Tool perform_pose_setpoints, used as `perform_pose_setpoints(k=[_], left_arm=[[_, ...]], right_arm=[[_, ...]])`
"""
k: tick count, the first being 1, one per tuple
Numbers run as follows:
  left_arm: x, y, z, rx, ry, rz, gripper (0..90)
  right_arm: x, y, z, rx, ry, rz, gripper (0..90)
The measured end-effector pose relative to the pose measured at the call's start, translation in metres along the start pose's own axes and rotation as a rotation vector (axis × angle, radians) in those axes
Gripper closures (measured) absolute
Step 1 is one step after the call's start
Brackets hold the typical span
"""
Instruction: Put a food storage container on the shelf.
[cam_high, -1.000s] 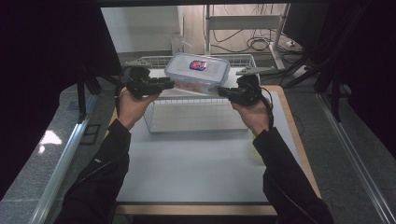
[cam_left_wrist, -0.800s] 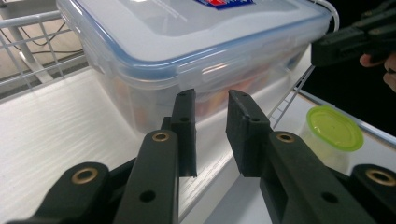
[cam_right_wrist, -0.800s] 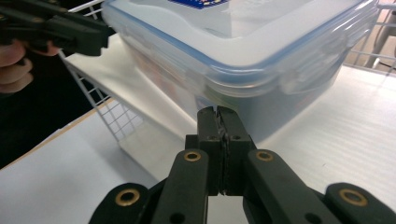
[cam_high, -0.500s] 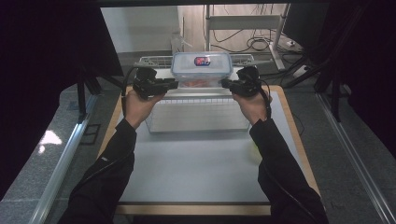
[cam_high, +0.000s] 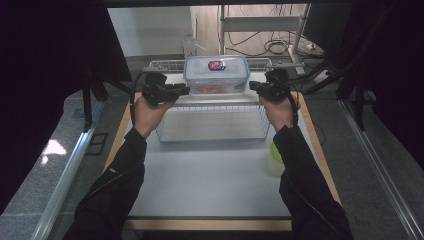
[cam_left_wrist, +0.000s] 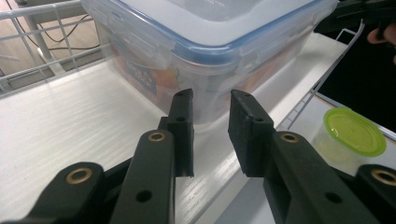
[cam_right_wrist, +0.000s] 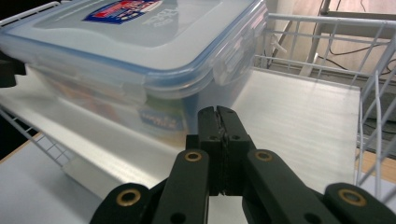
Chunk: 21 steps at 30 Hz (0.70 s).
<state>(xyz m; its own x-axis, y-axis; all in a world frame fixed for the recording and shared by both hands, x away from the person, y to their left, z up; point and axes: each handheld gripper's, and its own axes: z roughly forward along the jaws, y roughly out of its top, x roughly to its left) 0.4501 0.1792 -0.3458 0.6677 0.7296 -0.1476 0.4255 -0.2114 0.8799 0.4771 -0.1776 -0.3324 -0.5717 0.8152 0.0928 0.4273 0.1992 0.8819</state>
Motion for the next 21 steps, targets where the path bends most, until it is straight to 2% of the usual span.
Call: perform_pose_setpoints(k=[5, 13, 15, 17, 19, 20, 21], left_arm=[[0.0, 0.001, -0.001, 0.003, 0.012, 0.009, 71.2], [0.01, -0.003, -0.007, -0.007, 0.018, -0.028, 71.0], [0.009, -0.003, -0.01, -0.017, 0.015, -0.026, 69.1], [0.005, -0.007, -0.016, -0.018, 0.016, 0.004, 66.3], [0.003, -0.009, -0.019, -0.018, 0.015, 0.012, 64.5], [0.001, -0.011, -0.022, -0.021, 0.011, 0.015, 59.7], [-0.001, -0.014, -0.025, -0.025, 0.002, 0.019, 59.7]], right_arm=[[0.002, 0.003, 0.009, 0.003, -0.013, 0.007, 89.5], [0.009, 0.007, 0.02, 0.013, -0.007, 0.01, 88.8], [0.01, 0.007, 0.019, 0.012, -0.01, 0.007, 87.0], [0.01, 0.004, 0.014, 0.008, -0.003, -0.004, 83.2], [0.01, 0.002, 0.01, 0.003, 0.001, -0.006, 81.5], [0.01, -0.003, 0.003, -0.006, 0.006, -0.012, 75.7], [0.01, -0.003, 0.003, -0.006, 0.006, -0.012, 75.7]])
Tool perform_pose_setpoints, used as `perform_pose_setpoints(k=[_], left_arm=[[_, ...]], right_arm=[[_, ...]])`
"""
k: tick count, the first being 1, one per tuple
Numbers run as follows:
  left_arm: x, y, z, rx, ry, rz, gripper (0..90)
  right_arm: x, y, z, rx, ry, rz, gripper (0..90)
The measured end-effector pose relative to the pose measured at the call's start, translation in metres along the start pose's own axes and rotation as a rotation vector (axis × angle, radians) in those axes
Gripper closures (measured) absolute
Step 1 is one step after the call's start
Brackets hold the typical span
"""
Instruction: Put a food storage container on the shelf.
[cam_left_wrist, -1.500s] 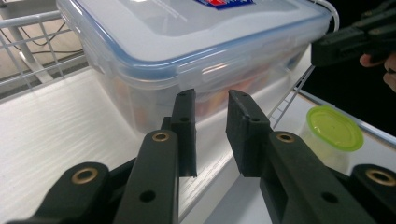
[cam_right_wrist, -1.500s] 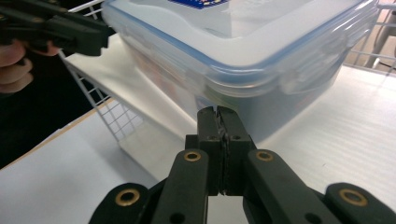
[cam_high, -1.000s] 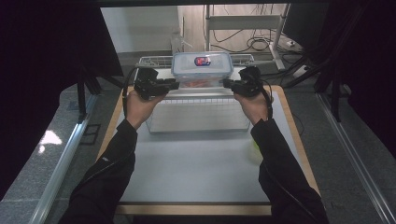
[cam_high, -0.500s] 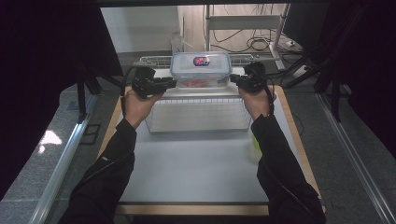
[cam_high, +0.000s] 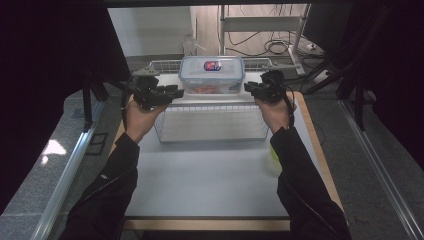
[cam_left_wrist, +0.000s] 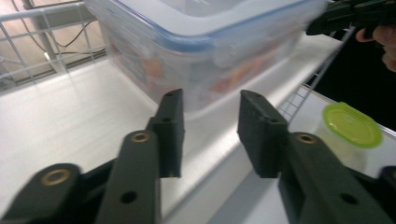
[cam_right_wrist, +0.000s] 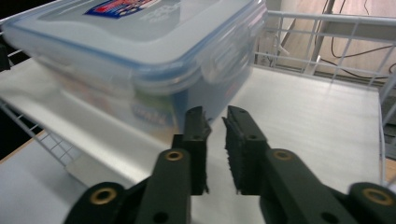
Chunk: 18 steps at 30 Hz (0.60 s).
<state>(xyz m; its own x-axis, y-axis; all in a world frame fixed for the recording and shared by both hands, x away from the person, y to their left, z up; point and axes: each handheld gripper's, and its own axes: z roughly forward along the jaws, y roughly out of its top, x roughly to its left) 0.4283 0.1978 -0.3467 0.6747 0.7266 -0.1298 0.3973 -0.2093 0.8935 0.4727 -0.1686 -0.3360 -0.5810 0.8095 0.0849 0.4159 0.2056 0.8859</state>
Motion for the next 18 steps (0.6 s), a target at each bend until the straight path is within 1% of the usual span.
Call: perform_pose_setpoints(k=[1, 2, 3, 4, 5, 6, 7, 8, 9, 10, 11, 12, 13, 14, 15, 16, 17, 18], left_arm=[[-0.005, -0.006, -0.006, -0.007, -0.008, 0.015, 52.6], [-0.005, -0.006, -0.006, -0.007, -0.008, 0.015, 49.9], [-0.009, -0.013, -0.012, -0.01, -0.019, 0.023, 45.9], [-0.009, -0.013, -0.012, -0.01, -0.019, 0.023, 42.9], [-0.014, -0.021, -0.017, -0.013, -0.032, 0.029, 39.7], [-0.014, -0.021, -0.017, -0.013, -0.032, 0.029, 38.2], [-0.019, -0.03, -0.021, -0.017, -0.041, 0.036, 35.8], [-0.019, -0.03, -0.021, -0.017, -0.041, 0.036, 33.9], [-0.025, -0.042, -0.024, -0.012, -0.032, 0.053, 32.1], [-0.025, -0.042, -0.024, -0.012, -0.032, 0.053, 30.7], [-0.031, -0.053, -0.025, -0.004, -0.028, 0.064, 28.6], [-0.031, -0.053, -0.025, -0.004, -0.028, 0.064, 27.6], [-0.036, -0.064, -0.026, -0.006, -0.034, 0.065, 26.4], [-0.036, -0.064, -0.026, -0.006, -0.034, 0.065, 25.0], [-0.04, -0.075, -0.026, -0.014, -0.046, 0.051, 23.3], [-0.04, -0.075, -0.026, -0.014, -0.046, 0.051, 22.2], [-0.044, -0.083, -0.026, -0.009, -0.04, 0.055, 20.6], [-0.044, -0.083, -0.026, -0.009, -0.04, 0.055, 20.1]], right_arm=[[0.0, -0.008, -0.008, -0.011, 0.016, -0.004, 70.0], [0.0, -0.008, -0.008, -0.011, 0.016, -0.004, 70.0], [0.001, -0.015, -0.014, -0.019, 0.032, -0.009, 65.2], [0.002, -0.02, -0.018, -0.02, 0.044, -0.012, 62.7], [0.003, -0.024, -0.021, -0.017, 0.057, -0.015, 59.5], [0.003, -0.024, -0.021, -0.017, 0.057, -0.015, 59.5], [0.005, -0.033, -0.026, -0.017, 0.074, -0.027, 53.3], [0.005, -0.033, -0.026, -0.017, 0.074, -0.027, 53.3], [0.008, -0.043, -0.03, -0.014, 0.091, -0.034, 47.9], [0.01, -0.047, -0.032, -0.011, 0.099, -0.039, 45.9], [0.012, -0.052, -0.033, -0.01, 0.104, -0.045, 43.3], [0.012, -0.052, -0.033, -0.01, 0.104, -0.045, 43.3], [0.015, -0.06, -0.036, -0.005, 0.123, -0.059, 39.4], [0.015, -0.06, -0.036, -0.005, 0.123, -0.059, 39.4], [0.02, -0.068, -0.039, 0.007, 0.136, -0.071, 35.0], [0.02, -0.068, -0.039, 0.007, 0.136, -0.071, 35.0], [0.024, -0.075, -0.041, 0.011, 0.148, -0.088, 31.1], [0.024, -0.075, -0.041, 0.011, 0.148, -0.088, 31.1]])
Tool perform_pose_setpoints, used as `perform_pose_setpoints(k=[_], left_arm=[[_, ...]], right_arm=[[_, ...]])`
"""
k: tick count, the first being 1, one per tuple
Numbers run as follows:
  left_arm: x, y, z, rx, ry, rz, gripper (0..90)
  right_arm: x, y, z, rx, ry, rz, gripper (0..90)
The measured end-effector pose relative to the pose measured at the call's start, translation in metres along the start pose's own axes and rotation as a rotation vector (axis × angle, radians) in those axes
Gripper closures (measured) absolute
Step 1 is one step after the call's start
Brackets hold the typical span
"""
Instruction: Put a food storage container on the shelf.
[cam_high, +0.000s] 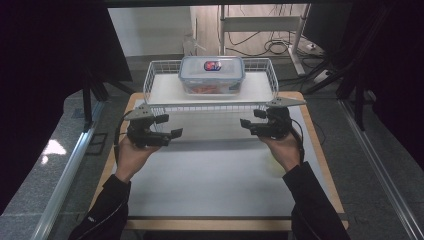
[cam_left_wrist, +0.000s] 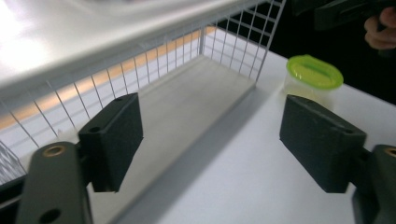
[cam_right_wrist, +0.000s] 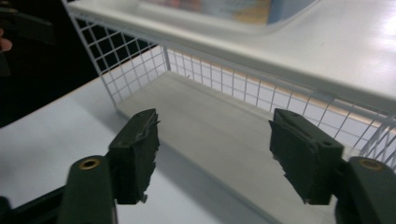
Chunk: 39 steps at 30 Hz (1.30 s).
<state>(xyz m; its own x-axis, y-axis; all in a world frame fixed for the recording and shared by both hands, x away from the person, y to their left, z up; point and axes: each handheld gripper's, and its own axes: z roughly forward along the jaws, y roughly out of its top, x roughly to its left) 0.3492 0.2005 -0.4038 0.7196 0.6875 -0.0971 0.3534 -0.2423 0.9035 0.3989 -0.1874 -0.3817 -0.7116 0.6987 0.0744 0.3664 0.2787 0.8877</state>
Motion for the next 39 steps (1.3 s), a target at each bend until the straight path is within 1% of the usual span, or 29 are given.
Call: perform_pose_setpoints(k=[1, 2, 3, 4, 5, 6, 7, 8, 10, 12, 13, 14, 15, 16, 17, 18, 19, 20, 22, 23, 26, 29, 30, 32, 33, 34, 35, 36, 39], left_arm=[[-0.005, -0.008, -0.001, 0.004, 0.011, 0.01, 18.7], [-0.005, -0.008, -0.001, 0.004, 0.011, 0.01, 17.3], [-0.01, -0.017, -0.003, 0.01, 0.028, 0.023, 15.1], [-0.01, -0.017, -0.003, 0.01, 0.028, 0.023, 14.4], [-0.014, -0.024, -0.004, 0.003, 0.021, 0.021, 12.7], [-0.014, -0.024, -0.004, 0.003, 0.021, 0.021, 10.9], [-0.019, -0.034, -0.007, 0.006, 0.019, 0.017, 10.3], [-0.019, -0.034, -0.007, 0.006, 0.019, 0.017, 10.4], [-0.021, -0.041, -0.009, 0.025, 0.005, 0.01, 10.3], [-0.023, -0.045, -0.012, 0.033, 0.006, 0.018, 8.6], [-0.025, -0.051, -0.015, 0.025, -0.001, 0.015, 8.1], [-0.025, -0.051, -0.015, 0.025, -0.001, 0.015, 7.5], [-0.027, -0.061, -0.014, 0.027, 0.0, 0.014, 6.3], [-0.027, -0.061, -0.014, 0.027, 0.0, 0.014, 5.6], [-0.029, -0.07, -0.013, 0.044, 0.008, 0.022, 4.6], [-0.029, -0.07, -0.013, 0.044, 0.008, 0.022, 3.9], [-0.033, -0.082, -0.012, 0.056, 0.016, 0.031, 3.7], [-0.033, -0.082, -0.012, 0.056, 0.016, 0.031, 3.5], [-0.035, -0.09, -0.012, 0.053, 0.019, 0.033, 3.0], [-0.038, -0.098, -0.013, 0.038, 0.026, 0.038, 2.5], [-0.042, -0.103, -0.014, 0.035, 0.035, 0.049, 1.8], [-0.048, -0.11, -0.015, 0.051, 0.055, 0.093, 1.7], [-0.048, -0.11, -0.015, 0.051, 0.055, 0.093, 1.7], [-0.05, -0.114, -0.013, 0.057, 0.052, 0.092, 1.7], [-0.052, -0.117, -0.011, 0.069, 0.037, 0.086, 1.7], [-0.052, -0.117, -0.011, 0.069, 0.037, 0.086, 1.7], [-0.054, -0.12, -0.007, 0.088, 0.033, 0.093, 1.7], [-0.054, -0.12, -0.007, 0.088, 0.033, 0.093, 1.7], [-0.055, -0.121, -0.004, 0.102, 0.043, 0.112, 1.7]], right_arm=[[0.004, -0.007, -0.001, 0.004, 0.005, -0.015, 26.7], [0.004, -0.007, -0.001, 0.004, 0.005, -0.015, 26.7], [0.007, -0.014, -0.003, 0.004, 0.023, -0.018, 23.0], [0.008, -0.018, -0.004, 0.004, 0.029, -0.019, 23.0], [0.009, -0.022, -0.004, 0.006, 0.037, -0.016, 19.3], [0.009, -0.022, -0.004, 0.006, 0.037, -0.016, 19.3], [0.011, -0.03, -0.005, 0.013, 0.043, -0.01, 16.2], [0.011, -0.03, -0.005, 0.013, 0.043, -0.01, 16.2], [0.015, -0.041, -0.004, 0.044, 0.053, -0.019, 12.6], [0.016, -0.043, -0.005, 0.05, 0.055, -0.019, 11.9], [0.018, -0.05, -0.007, 0.06, 0.052, -0.027, 10.6], [0.018, -0.05, -0.007, 0.06, 0.052, -0.027, 10.6], [0.02, -0.055, -0.01, 0.058, 0.037, -0.041, 9.0], [0.021, -0.057, -0.011, 0.056, 0.029, -0.052, 8.3], [0.022, -0.06, -0.013, 0.056, 0.015, -0.067, 6.8], [0.023, -0.061, -0.014, 0.053, 0.004, -0.076, 5.3], [0.025, -0.065, -0.016, 0.046, -0.011, -0.091, 4.1], [0.025, -0.065, -0.016, 0.046, -0.011, -0.091, 4.1], [0.028, -0.071, -0.018, 0.045, -0.021, -0.099, 2.8], [0.031, -0.077, -0.019, 0.051, -0.019, -0.101, 1.5], [0.035, -0.084, -0.019, 0.062, -0.013, -0.107, 0.7], [0.041, -0.096, -0.019, 0.083, 0.026, -0.119, 0.0], [0.041, -0.096, -0.019, 0.083, 0.026, -0.119, 0.0], [0.046, -0.105, -0.019, 0.099, 0.053, -0.136, 0.0], [0.048, -0.107, -0.019, 0.104, 0.057, -0.144, 0.0], [0.048, -0.107, -0.019, 0.104, 0.057, -0.144, 0.0], [0.052, -0.112, -0.018, 0.119, 0.066, -0.159, 0.0], [0.053, -0.115, -0.018, 0.13, 0.069, -0.162, 0.0], [0.053, -0.118, -0.016, 0.147, 0.07, -0.155, 0.0]])
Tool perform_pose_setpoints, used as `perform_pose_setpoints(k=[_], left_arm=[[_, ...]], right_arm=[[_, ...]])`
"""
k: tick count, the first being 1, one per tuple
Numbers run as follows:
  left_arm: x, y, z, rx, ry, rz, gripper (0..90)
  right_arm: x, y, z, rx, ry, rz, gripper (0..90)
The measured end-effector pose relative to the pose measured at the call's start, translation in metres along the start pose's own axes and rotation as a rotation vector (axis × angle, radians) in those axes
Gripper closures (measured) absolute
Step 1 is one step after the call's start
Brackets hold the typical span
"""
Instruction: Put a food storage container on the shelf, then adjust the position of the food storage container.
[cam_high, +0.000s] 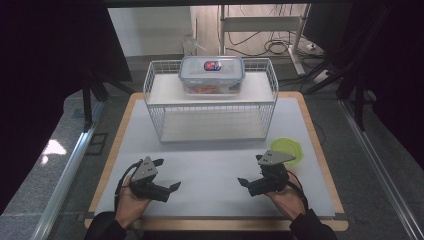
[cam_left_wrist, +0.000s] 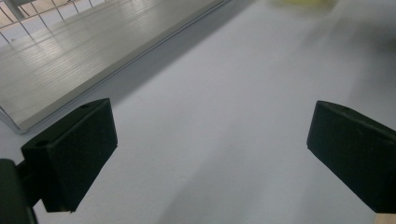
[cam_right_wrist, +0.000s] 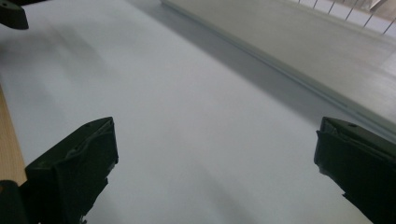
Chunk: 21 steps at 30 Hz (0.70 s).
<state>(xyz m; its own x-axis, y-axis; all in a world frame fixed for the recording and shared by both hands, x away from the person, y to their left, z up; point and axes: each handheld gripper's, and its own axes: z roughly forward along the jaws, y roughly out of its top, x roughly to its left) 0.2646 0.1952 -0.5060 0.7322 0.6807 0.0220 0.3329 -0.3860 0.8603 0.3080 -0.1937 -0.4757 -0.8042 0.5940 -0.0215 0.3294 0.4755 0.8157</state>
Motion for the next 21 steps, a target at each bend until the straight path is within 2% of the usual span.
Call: perform_pose_setpoints(k=[4, 11, 15, 18, 19, 20, 21], left_arm=[[0.001, -0.001, 0.0, -0.001, 0.001, -0.003, 1.7], [0.002, -0.002, 0.002, 0.012, -0.005, -0.006, 1.8], [0.002, -0.003, 0.003, 0.013, -0.005, -0.007, 1.9], [0.002, -0.003, 0.003, 0.015, -0.008, -0.007, 2.0], [0.002, -0.003, 0.003, 0.015, -0.008, -0.007, 2.0], [0.002, -0.003, 0.003, 0.016, -0.01, -0.009, 2.0], [0.002, -0.003, 0.003, 0.016, -0.01, -0.009, 2.1]], right_arm=[[-0.003, -0.003, 0.002, 0.014, -0.003, 0.02, 0.0], [-0.008, -0.002, -0.001, 0.037, -0.047, 0.051, 0.0], [-0.014, -0.001, -0.006, 0.033, -0.055, 0.093, 0.9], [-0.017, 0.0, -0.009, 0.045, -0.077, 0.106, 10.0], [-0.017, 0.0, -0.009, 0.045, -0.077, 0.106, 10.0], [-0.021, 0.0, -0.014, 0.045, -0.096, 0.118, 21.0], [-0.021, 0.0, -0.014, 0.045, -0.096, 0.118, 21.0]])
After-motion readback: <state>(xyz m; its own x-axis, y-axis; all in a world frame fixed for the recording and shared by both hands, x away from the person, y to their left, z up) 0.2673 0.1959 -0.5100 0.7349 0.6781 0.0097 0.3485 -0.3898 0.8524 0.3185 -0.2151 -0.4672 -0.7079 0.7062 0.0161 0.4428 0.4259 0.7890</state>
